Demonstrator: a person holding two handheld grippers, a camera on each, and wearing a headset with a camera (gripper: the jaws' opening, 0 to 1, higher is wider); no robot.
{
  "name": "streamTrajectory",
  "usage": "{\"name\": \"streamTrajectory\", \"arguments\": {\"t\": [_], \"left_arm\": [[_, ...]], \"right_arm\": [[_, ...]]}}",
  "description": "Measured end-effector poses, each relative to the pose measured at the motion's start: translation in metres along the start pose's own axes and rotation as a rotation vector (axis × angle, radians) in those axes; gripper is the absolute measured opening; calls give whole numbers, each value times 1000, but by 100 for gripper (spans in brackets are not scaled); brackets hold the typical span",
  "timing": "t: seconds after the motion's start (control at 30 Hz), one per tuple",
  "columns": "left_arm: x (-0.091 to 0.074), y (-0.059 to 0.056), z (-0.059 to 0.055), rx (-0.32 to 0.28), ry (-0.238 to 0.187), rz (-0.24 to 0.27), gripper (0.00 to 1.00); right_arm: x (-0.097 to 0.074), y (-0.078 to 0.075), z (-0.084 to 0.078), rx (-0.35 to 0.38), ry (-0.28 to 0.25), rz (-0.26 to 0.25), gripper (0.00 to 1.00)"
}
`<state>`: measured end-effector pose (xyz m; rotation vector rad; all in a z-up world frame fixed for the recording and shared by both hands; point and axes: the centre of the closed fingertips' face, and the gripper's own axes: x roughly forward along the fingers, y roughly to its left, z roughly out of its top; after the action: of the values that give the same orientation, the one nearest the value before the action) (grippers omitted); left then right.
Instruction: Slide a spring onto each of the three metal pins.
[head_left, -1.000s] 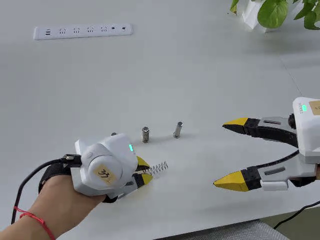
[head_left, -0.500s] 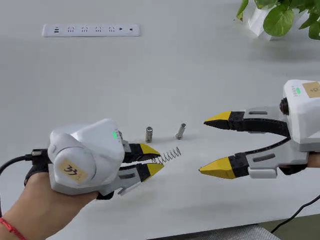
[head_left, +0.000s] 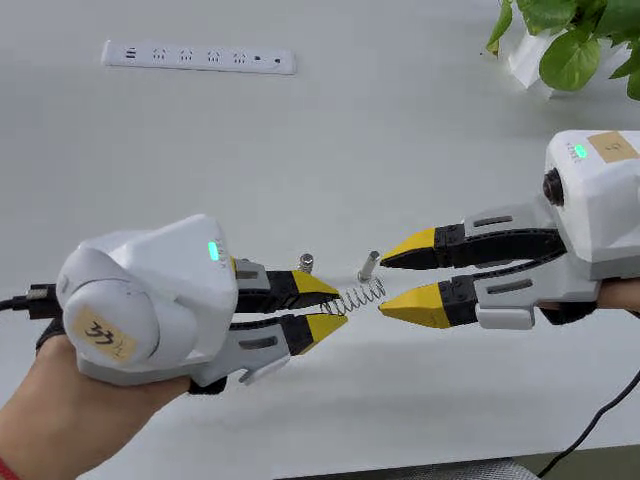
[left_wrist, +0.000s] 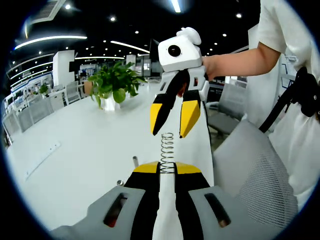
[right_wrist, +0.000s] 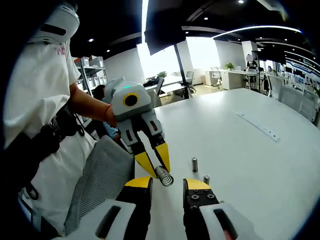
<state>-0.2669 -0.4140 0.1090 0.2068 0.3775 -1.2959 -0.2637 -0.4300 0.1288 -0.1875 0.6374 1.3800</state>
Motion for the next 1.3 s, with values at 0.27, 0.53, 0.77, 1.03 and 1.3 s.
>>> {"name": "streamTrajectory", "arguments": {"t": [0.27,0.53,0.77,1.03,1.3], "left_arm": [[-1,0,6,-2,-26,-4,7],[-1,0,5,-1,-25,-10,7],[0,0,3,-4,-21,-18,7],[1,-1,2,-7,-15,-24,7],[2,-3,0,-11,-8,-31,7]], "right_arm": [[2,6,5,-8,4,23,7],[3,7,6,-25,20,23,6],[3,7,7,-41,34,26,6],[3,6,6,-68,53,24,6],[5,9,7,-115,83,19,6]]}}
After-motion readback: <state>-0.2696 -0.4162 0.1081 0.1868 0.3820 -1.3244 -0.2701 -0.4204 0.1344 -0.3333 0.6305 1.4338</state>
